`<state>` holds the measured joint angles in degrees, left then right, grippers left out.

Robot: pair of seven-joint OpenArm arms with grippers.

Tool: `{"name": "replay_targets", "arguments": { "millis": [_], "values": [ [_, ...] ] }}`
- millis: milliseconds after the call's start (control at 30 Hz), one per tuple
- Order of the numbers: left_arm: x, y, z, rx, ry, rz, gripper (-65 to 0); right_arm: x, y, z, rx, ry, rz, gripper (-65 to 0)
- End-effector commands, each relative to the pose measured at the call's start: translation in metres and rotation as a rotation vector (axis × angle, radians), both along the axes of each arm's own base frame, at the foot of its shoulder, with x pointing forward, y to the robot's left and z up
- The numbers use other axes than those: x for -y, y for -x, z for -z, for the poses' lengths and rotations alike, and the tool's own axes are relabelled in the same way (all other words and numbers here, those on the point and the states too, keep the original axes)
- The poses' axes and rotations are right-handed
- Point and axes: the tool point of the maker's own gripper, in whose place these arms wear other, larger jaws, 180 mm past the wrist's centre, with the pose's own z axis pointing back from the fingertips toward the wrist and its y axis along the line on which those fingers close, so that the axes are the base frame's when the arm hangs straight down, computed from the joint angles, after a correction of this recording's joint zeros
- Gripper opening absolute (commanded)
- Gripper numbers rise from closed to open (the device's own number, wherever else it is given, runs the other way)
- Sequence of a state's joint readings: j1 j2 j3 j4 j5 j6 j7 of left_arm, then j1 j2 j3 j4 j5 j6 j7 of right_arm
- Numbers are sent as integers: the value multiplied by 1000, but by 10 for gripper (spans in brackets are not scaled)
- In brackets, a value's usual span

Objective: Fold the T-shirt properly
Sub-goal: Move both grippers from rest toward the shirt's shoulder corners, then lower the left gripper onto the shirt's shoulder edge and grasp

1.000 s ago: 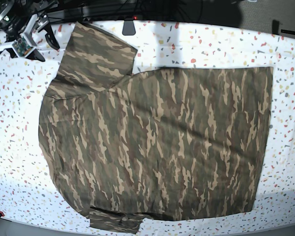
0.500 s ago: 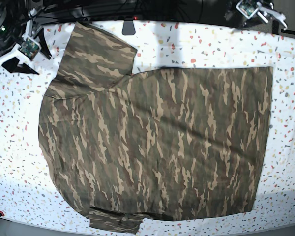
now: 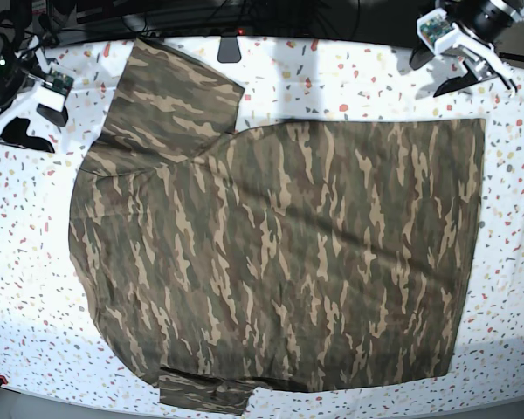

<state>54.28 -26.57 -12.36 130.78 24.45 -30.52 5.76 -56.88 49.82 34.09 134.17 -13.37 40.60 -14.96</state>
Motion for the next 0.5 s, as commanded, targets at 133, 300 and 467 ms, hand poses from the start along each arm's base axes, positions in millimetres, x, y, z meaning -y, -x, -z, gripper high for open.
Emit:
{"name": "replay_targets", "arguments": {
  "millis": [133, 300, 467],
  "values": [
    [-2, -8, -12, 72, -93, 164, -340, 0, -1, -4, 14, 7, 4, -374],
    [-14, -29, -13, 124, -160, 248, -340, 2, 4, -1, 14, -14, 48, -374],
    [-47, -47, 10, 95, -214, 239, -340, 3, 11, 3, 13, -49, 105, -374]
  ]
}}
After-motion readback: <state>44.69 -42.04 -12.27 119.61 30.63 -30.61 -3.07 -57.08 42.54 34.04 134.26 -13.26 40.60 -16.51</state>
